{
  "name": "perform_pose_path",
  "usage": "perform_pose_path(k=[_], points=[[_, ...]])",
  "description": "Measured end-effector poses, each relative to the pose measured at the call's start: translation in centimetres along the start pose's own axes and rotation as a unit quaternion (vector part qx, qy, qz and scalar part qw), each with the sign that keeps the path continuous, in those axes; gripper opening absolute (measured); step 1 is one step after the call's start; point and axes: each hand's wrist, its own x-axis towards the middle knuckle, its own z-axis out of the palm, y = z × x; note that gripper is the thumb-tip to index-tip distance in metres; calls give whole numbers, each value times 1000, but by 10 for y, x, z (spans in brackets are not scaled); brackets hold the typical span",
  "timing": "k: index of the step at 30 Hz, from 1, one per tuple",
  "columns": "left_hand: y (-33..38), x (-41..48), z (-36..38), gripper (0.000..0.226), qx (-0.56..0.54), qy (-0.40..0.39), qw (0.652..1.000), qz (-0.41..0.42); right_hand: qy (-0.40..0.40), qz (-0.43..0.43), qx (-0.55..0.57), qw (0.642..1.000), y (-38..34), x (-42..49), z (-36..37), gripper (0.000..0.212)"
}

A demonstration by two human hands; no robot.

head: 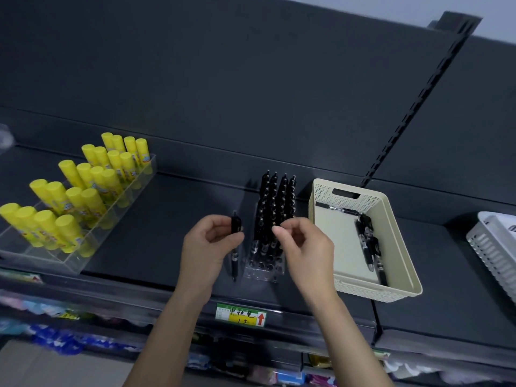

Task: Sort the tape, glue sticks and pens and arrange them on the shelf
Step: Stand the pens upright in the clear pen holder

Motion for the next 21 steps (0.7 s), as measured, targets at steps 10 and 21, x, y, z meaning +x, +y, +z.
perform_pose_path(k=[10, 21], points=[[3, -6, 32, 29, 150, -88, 982, 74, -108, 20, 98, 989, -12, 4, -14, 21], [-36, 12, 11, 38, 304, -83, 948, 46, -1, 8, 53, 999, -5, 18, -30, 24]])
